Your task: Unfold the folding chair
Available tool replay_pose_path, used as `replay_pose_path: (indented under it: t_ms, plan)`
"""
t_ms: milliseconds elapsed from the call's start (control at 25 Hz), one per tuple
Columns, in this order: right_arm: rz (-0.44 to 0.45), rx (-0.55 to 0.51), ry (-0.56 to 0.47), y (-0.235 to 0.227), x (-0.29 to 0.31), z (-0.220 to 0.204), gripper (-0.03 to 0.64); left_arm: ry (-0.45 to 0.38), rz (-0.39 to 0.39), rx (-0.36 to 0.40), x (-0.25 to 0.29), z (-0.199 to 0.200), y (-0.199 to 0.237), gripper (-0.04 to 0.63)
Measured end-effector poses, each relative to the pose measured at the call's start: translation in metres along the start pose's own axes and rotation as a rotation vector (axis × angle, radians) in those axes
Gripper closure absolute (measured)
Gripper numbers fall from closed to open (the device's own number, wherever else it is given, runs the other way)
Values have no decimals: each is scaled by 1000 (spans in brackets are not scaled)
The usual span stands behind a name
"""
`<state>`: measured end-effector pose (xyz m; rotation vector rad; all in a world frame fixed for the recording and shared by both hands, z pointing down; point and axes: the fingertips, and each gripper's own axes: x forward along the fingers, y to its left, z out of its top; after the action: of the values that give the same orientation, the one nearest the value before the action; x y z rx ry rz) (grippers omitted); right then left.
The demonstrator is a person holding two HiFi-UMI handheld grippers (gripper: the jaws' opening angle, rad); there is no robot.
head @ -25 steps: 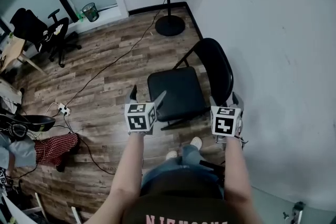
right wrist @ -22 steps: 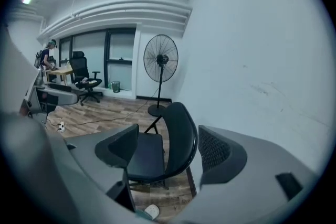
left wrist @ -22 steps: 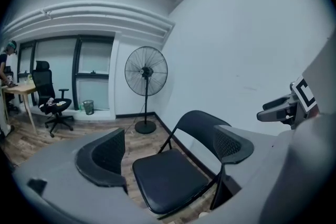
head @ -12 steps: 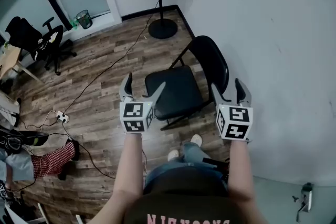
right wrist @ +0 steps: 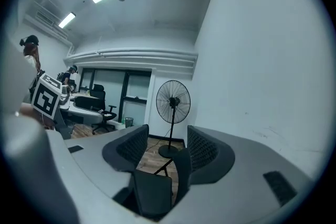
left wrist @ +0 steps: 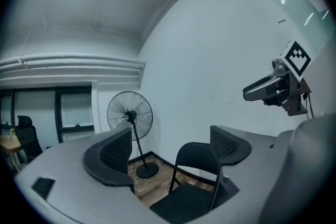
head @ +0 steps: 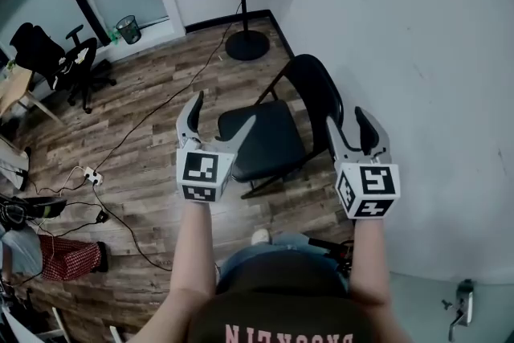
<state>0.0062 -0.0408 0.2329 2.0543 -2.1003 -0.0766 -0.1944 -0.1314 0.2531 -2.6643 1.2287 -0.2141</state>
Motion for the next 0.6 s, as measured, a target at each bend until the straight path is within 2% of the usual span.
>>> replay_pose_path:
  t_ms: [80, 160, 240, 400, 480, 600]
  plan:
    - [19, -15, -13, -5, -2, 4, 393, -21, -29, -1, 2, 13, -10, 132]
    - [36, -30, -22, -11, -3, 9, 411, -33, -24, -14, 3, 23, -13, 156]
    - [39, -41, -31, -20, -6, 17, 433, -58, 8, -12, 4, 36, -14, 247]
    - [8, -125, -110, -39, -19, 42, 470, -113, 70, 8, 1, 68, -17, 357]
    - [-3, -174, -141, -46, -23, 52, 516, -140, 94, 28, 1, 80, -20, 423]
    - [-7, -167, -191, -59, -27, 66, 596, -198, 125, 37, 1, 98, -22, 534]
